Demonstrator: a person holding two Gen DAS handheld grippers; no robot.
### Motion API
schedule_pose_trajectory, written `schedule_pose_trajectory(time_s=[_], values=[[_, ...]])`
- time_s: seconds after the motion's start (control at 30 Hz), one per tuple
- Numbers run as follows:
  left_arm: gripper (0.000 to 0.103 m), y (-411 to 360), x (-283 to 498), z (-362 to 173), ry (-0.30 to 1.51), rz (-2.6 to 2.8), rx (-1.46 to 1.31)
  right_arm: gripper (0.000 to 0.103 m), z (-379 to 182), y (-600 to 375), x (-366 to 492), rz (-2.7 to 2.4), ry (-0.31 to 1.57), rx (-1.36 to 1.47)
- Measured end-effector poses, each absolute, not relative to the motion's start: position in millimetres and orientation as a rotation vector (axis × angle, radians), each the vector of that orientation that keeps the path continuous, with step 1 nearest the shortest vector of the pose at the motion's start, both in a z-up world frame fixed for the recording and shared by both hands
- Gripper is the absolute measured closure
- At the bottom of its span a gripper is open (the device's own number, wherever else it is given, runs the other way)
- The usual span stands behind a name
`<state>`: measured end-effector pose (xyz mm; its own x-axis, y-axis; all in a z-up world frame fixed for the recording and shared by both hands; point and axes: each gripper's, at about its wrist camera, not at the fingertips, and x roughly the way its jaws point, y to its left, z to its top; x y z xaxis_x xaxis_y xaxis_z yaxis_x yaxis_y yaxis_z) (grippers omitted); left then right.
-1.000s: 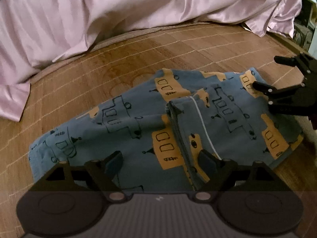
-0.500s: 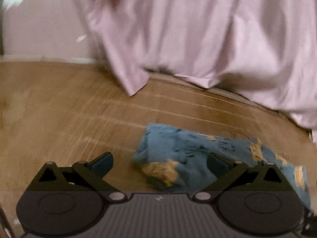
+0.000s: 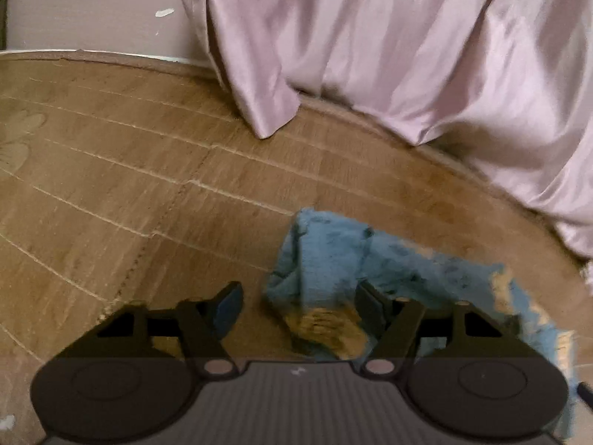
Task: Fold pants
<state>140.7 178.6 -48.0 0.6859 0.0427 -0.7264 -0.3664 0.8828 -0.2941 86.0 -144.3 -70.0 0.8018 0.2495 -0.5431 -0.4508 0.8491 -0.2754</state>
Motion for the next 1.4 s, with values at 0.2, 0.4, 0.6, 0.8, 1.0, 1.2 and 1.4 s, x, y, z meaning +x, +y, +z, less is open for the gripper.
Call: schedule_pose_trajectory(time_s=[0.2, 0.4, 0.6, 0.8, 1.0, 1.2, 1.4], values=[[0.072, 179, 145, -48, 0.786, 0.222, -0.484, 0.003, -70, -148, 90, 0.391, 0.522, -0.379], [0.081, 183, 138, -39, 0.744, 0.247, -0.529, 0.003, -71, -149, 92, 0.392, 0.523, -0.365], [0.08, 149, 143, -35, 0.748, 0.266, -0.25, 0.003, -71, -150, 92, 0.392, 0.525, -0.363], [0.035, 141, 144, -42, 0.757, 0.304, -0.149, 0.003, -71, -149, 92, 0.392, 0.527, -0.357], [0.039, 158, 140, -49, 0.754, 0.286, -0.292, 0.003, -71, -149, 93, 0.391, 0.529, -0.352], [0.076, 160, 143, -45, 0.773, 0.202, -0.321, 0.003, -71, -149, 93, 0.389, 0.53, -0.349], [0.08, 158, 139, -38, 0.763, 0.283, -0.388, 0.003, -71, -150, 93, 0.389, 0.534, -0.341]])
